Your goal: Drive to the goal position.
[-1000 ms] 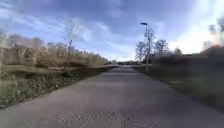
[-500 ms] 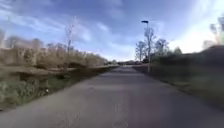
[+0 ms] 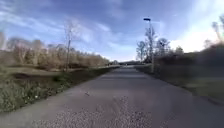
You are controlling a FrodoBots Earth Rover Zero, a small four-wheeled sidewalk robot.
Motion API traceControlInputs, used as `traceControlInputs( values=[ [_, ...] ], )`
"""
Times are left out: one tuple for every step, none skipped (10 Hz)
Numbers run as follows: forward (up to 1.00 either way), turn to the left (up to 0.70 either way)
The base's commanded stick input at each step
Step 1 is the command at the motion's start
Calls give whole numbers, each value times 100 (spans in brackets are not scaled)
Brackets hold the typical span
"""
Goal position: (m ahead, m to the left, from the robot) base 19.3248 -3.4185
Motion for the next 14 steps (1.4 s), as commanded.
traceControlInputs(
  values=[
    [100, 0],
    [100, 0],
    [100, 0],
    [100, 0],
    [100, 0],
    [100, 0],
    [100, 0],
    [100, 0],
    [100, 0],
    [100, 0],
    [100, 0],
    [100, 0],
    [100, 0],
    [100, 0]
  ],
)
